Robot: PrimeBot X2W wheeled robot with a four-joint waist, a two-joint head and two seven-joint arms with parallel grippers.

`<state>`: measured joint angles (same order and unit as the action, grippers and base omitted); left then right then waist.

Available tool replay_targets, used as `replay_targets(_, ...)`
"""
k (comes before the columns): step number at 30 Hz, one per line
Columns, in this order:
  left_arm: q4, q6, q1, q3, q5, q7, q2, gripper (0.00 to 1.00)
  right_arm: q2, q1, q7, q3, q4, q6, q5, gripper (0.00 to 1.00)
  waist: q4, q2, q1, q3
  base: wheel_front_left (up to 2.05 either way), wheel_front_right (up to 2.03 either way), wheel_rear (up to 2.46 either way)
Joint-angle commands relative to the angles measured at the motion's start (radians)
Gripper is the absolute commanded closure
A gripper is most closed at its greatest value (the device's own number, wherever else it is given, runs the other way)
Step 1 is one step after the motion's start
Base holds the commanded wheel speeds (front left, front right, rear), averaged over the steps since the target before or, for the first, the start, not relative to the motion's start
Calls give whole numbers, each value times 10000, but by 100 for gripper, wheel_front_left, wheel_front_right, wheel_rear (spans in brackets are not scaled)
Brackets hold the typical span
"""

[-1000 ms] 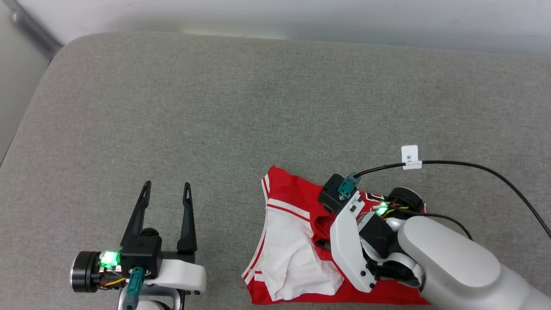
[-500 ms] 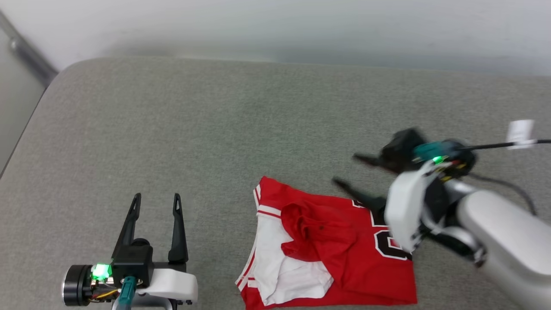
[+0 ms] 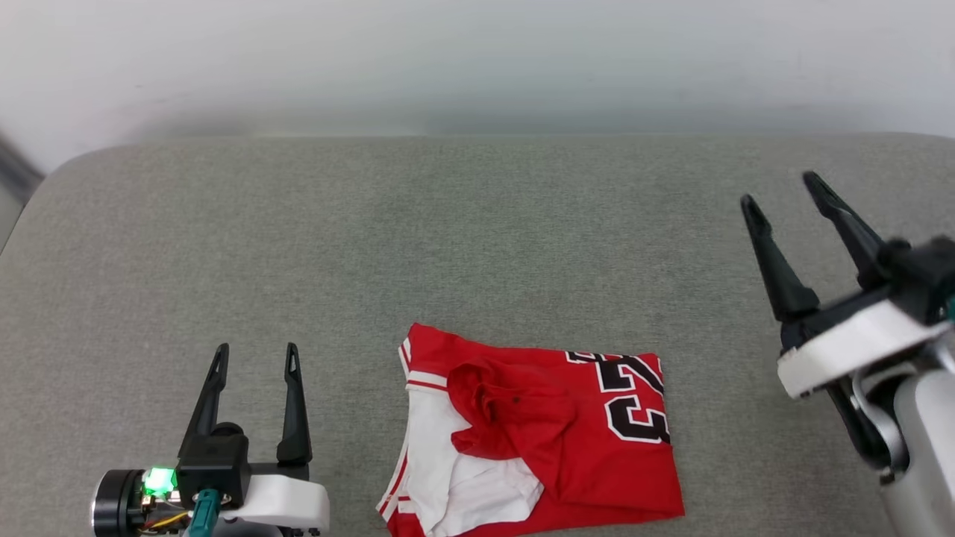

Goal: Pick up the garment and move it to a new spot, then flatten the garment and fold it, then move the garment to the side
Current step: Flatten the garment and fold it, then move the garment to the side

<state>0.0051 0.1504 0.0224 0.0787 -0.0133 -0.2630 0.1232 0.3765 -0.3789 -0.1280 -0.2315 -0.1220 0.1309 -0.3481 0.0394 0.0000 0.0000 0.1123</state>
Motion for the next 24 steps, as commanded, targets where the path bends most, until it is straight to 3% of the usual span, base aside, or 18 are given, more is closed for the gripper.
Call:
replay_targets(1, -44, 7, 142, -60, -7, -21, 53, 0, -226, 393, -300, 300, 110, -4, 437, 0, -77, 0, 0, -30, 0, 0, 0)
replay_targets(6, -61, -25, 283, -111, -55, -21, -5, 0, -1302, 1534, -1067, 1568, 251, -4, 1224, 0, -184, 0, 0, -91, 0, 0, 0)
replay_targets(12, -66, -92, 399, -162, -50, -21, -51, 0, -2253, 2702, -1346, 2258, 339, -4, 1600, 0, -216, 0, 0, -160, 0, 0, 0)
replay_targets(24, -68, -253, 614, -230, -42, -21, -146, 0, -3104, 4020, -1366, 2574, 874, -4, 1769, 0, -157, 0, 0, -297, 0, 0, 0)
